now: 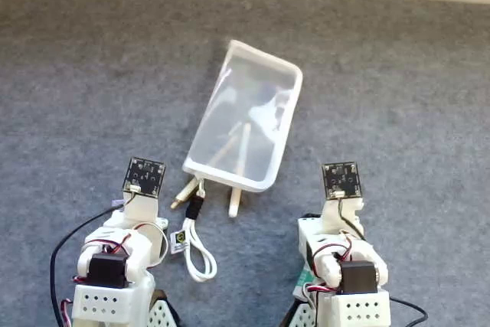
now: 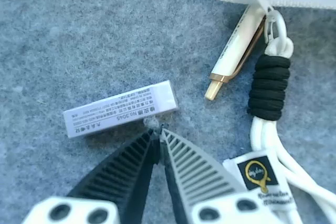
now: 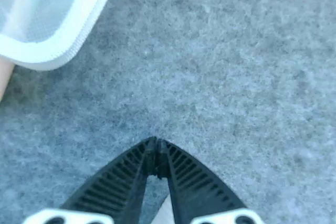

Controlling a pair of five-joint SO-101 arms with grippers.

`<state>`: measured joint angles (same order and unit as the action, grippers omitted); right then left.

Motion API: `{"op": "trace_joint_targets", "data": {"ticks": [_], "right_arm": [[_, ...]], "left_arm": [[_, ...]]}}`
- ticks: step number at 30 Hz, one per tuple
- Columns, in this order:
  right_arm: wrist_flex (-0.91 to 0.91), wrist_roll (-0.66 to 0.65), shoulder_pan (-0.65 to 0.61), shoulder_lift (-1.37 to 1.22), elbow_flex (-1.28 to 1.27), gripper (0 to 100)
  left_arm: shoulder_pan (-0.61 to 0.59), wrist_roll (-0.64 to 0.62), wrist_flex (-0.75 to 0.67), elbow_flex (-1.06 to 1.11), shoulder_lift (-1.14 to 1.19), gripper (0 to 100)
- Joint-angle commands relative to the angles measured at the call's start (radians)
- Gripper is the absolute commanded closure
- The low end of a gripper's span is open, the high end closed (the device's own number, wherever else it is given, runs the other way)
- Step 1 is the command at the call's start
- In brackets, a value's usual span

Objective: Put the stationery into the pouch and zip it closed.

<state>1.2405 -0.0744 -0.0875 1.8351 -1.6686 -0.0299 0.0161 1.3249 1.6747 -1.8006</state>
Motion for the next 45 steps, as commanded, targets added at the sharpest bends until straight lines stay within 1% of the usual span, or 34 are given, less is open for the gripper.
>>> {"op": "trace_joint_targets", "data": {"ticks": [1, 25, 27, 29, 32, 34, 39, 42, 43, 45], "right_arm": [[0.004, -0.002, 0.010, 0.002, -0.127, 99.3], [0.004, -0.002, 0.010, 0.002, -0.127, 99.3], [0.004, -0.002, 0.010, 0.002, -0.127, 99.3], [0.004, -0.002, 0.010, 0.002, -0.127, 99.3], [0.004, 0.003, 0.008, 0.002, -0.127, 99.3], [0.004, 0.003, 0.008, 0.002, -0.127, 99.3], [0.004, 0.003, 0.008, 0.002, -0.127, 99.3], [0.004, 0.003, 0.008, 0.002, -0.127, 99.3], [0.004, 0.003, 0.008, 0.002, -0.127, 99.3], [0.004, -0.002, 0.008, 0.002, -0.127, 99.3]], "left_arm": [[0.001, 0.002, 0.002, 0.022, -0.013, 99], [-0.005, 0.008, 0.000, -0.054, -0.016, 99], [-0.016, 0.055, -0.011, -0.058, -0.016, 99], [-0.062, 0.110, -0.018, -0.062, -0.018, 99], [-0.148, 0.121, -0.055, -0.082, -0.018, 99], [-0.179, 0.124, -0.066, -0.088, -0.018, 99], [-0.188, 0.126, -0.023, -0.127, -0.018, 99], [-0.188, 0.132, -0.026, -0.128, -0.018, 99], [-0.188, 0.158, -0.023, -0.128, -0.018, 99], [-0.188, 0.252, -0.020, -0.120, -0.018, 99]]}}
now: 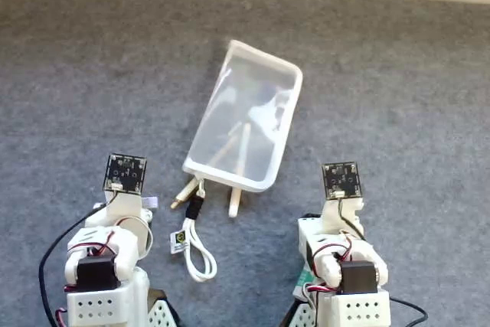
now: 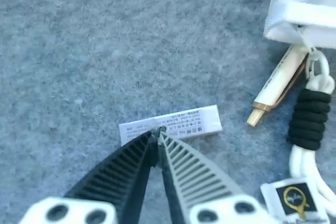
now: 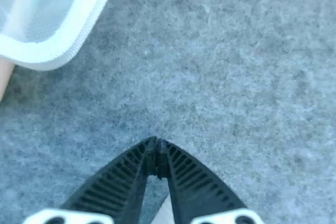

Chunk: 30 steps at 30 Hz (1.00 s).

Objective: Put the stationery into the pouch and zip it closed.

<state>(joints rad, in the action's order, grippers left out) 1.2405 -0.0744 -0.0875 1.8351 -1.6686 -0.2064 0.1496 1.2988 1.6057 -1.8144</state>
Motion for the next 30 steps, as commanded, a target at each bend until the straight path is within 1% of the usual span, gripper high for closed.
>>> {"op": "trace_joint_targets", "data": {"ticks": [1, 3, 7, 16, 18, 20, 22, 24, 27, 30], "right_arm": [[0.002, -0.002, 0.008, 0.002, -0.127, 99.3], [-0.002, -0.002, 0.013, 0.002, -0.127, 99.3], [-0.044, 0.002, 0.053, 0.004, -0.085, 99.3], [-0.062, -0.003, 0.259, 0.004, 0.022, 99.3], [-0.087, -0.005, 0.275, 0.004, 0.058, 99.3], [-0.110, -0.048, 0.280, 0.004, 0.091, 99.3], [-0.119, -0.152, 0.282, 0.004, 0.124, 99.3], [-0.119, -0.222, 0.282, 0.004, 0.148, 99.0], [-0.119, -0.242, 0.277, -0.001, 0.199, 98.5], [-0.116, -0.238, 0.274, -0.002, 0.262, 95.7]], "left_arm": [[-0.012, 0.166, 0.006, -0.050, -0.002, 99], [-0.013, 0.219, 0.006, -0.050, -0.002, 99], [-0.013, 0.221, 0.006, -0.051, -0.002, 99], [-0.013, 0.221, 0.006, -0.051, -0.002, 99], [-0.013, 0.221, 0.006, -0.051, -0.002, 99], [-0.013, 0.221, 0.006, -0.051, -0.002, 99], [-0.013, 0.221, 0.006, -0.051, -0.002, 99], [-0.018, 0.221, 0.006, -0.051, -0.002, 99], [-0.056, 0.221, 0.000, -0.050, -0.002, 99], [-0.068, 0.221, 0.000, -0.050, -0.002, 99]]}}
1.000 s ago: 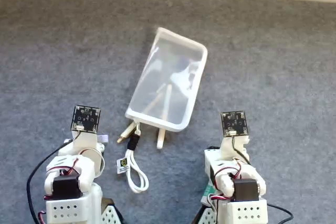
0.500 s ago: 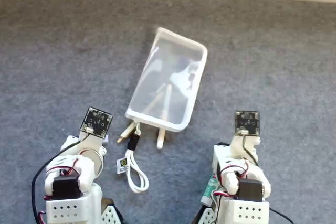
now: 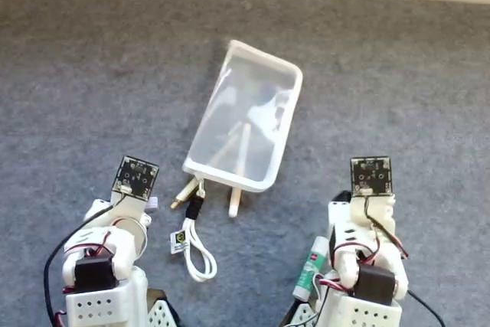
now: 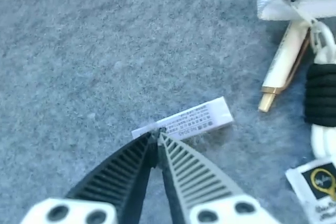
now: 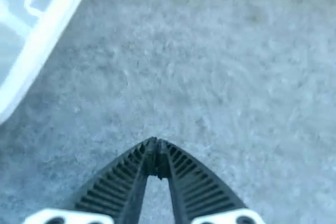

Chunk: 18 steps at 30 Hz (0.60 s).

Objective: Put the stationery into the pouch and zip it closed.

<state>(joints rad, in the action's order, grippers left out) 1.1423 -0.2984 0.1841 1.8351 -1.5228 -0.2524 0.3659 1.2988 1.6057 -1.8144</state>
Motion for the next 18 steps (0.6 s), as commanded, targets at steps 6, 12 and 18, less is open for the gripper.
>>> {"op": "trace_joint_targets", "data": {"ticks": [6, 12, 18], "right_arm": [[-0.013, -0.014, -0.074, -0.005, 0.226, 95.4], [0.054, 0.029, -0.180, -0.111, 0.374, 95.4], [0.065, 0.072, -0.305, -0.338, 0.519, 95.4]], "left_arm": [[-0.024, 0.005, 0.000, -0.050, -0.002, 99], [-0.024, 0.005, 0.000, -0.050, -0.002, 99], [-0.027, 0.005, 0.000, -0.050, -0.002, 99]]}}
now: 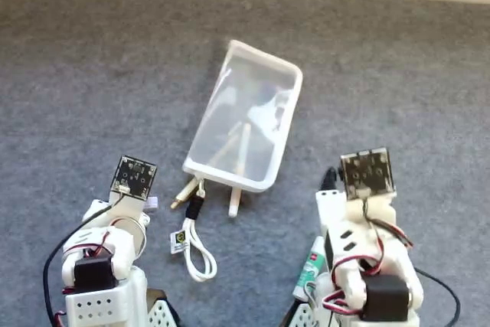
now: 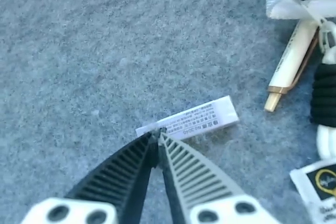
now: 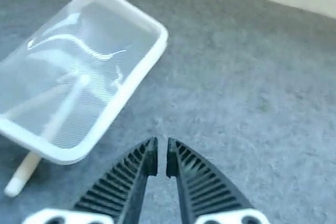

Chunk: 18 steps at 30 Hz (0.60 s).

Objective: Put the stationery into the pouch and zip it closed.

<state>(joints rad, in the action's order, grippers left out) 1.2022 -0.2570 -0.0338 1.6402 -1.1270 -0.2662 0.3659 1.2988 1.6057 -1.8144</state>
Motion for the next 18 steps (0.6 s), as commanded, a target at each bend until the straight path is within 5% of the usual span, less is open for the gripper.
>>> {"op": "trace_joint_targets", "data": {"ticks": [1, 18], "right_arm": [[0.007, 0.038, -0.117, -0.180, 0.143, 95.4], [-0.085, 0.250, -0.668, -0.832, 0.341, 95.3]], "left_arm": [[-0.013, 0.005, 0.000, -0.051, -0.002, 99], [-0.045, 0.005, -0.003, -0.061, -0.004, 99]]}}
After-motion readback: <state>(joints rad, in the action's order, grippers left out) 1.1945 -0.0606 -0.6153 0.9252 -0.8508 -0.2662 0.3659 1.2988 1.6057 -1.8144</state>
